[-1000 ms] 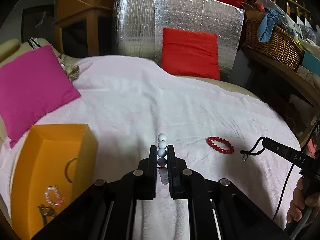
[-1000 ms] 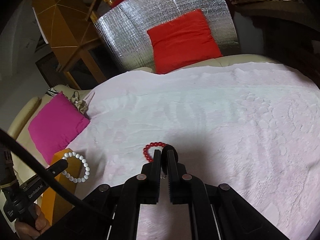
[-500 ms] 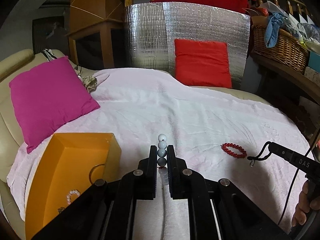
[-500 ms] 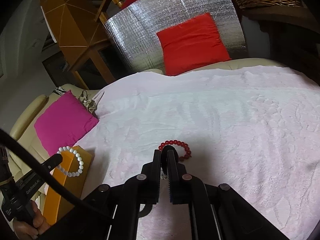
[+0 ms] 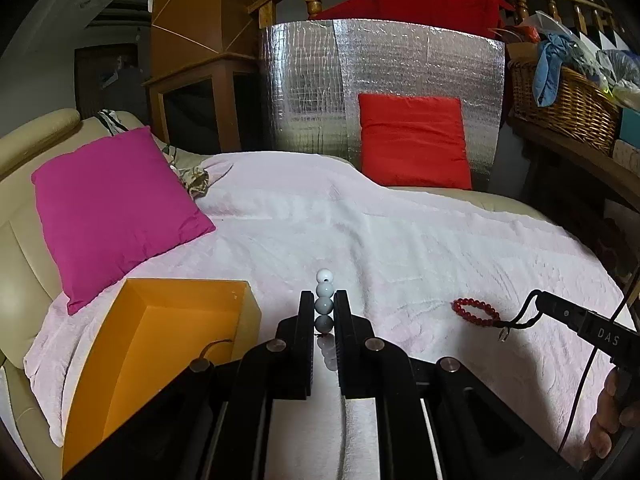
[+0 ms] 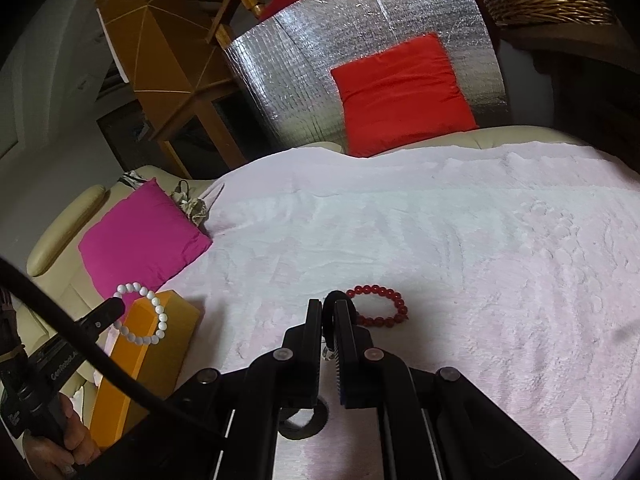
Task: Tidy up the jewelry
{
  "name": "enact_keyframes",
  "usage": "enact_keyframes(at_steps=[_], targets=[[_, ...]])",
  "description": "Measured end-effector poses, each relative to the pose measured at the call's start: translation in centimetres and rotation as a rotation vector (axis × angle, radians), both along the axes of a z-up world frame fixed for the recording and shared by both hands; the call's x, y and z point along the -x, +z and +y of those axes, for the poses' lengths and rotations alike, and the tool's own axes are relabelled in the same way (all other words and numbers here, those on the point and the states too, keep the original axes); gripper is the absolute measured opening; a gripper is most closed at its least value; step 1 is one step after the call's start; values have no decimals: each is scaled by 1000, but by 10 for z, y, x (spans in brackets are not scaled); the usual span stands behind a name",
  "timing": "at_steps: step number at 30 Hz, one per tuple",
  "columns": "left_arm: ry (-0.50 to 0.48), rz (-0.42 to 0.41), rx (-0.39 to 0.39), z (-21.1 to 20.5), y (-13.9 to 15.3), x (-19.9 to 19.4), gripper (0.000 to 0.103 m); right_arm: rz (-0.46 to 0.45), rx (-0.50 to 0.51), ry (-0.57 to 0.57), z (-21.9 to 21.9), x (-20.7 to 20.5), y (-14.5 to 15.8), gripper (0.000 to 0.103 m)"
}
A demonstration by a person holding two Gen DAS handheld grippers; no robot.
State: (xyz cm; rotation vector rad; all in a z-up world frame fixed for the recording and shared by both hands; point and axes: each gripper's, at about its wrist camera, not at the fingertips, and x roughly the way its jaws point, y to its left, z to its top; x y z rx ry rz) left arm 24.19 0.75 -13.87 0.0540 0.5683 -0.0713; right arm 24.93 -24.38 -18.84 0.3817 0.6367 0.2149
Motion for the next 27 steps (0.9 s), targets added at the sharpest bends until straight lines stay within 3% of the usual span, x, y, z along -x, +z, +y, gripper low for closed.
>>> enact_keyframes(at_steps=[8, 11, 15, 21, 27], targets=[[27, -59, 54, 24, 31, 22, 10, -34, -9, 65, 24, 7, 11, 6], [56, -94, 71, 51, 50, 43, 10, -53, -11, 116, 43, 14, 19, 6], [115, -106, 37, 98, 66, 73, 10, -74, -23, 219, 85, 28, 31, 7], [157, -18, 69, 165, 55, 87, 10, -59, -59, 408, 159, 53, 39, 7], [124, 126, 122, 203, 17, 63, 10, 20, -16, 560, 234, 65, 25, 7]])
